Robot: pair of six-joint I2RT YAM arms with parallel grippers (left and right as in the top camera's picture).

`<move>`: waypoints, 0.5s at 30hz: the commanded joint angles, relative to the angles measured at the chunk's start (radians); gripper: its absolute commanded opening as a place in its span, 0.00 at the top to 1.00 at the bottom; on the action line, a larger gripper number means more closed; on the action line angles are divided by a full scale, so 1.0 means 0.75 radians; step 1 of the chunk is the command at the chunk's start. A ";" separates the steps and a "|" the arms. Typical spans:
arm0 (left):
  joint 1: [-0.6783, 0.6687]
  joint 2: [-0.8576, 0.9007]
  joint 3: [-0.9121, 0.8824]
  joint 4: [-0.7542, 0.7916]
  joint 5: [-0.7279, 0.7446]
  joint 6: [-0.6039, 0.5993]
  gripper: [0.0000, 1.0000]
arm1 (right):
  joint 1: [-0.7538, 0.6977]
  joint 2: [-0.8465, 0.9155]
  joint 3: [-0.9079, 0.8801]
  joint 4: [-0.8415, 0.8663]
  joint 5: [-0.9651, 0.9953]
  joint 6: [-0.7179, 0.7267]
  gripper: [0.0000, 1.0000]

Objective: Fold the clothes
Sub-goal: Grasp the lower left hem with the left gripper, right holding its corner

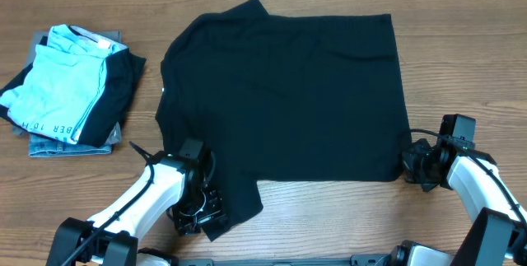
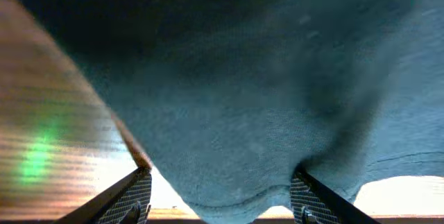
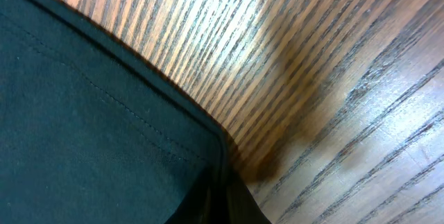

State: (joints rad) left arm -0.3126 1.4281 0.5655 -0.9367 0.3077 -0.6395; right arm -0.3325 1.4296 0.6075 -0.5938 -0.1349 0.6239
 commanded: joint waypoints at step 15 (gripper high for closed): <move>-0.004 -0.013 -0.110 0.022 0.010 -0.060 0.95 | 0.002 0.027 -0.034 -0.015 -0.012 -0.006 0.93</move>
State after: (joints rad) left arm -0.3126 1.4036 0.5137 -0.9390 0.3336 -0.6884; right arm -0.3325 1.4300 0.6075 -0.5957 -0.1413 0.6243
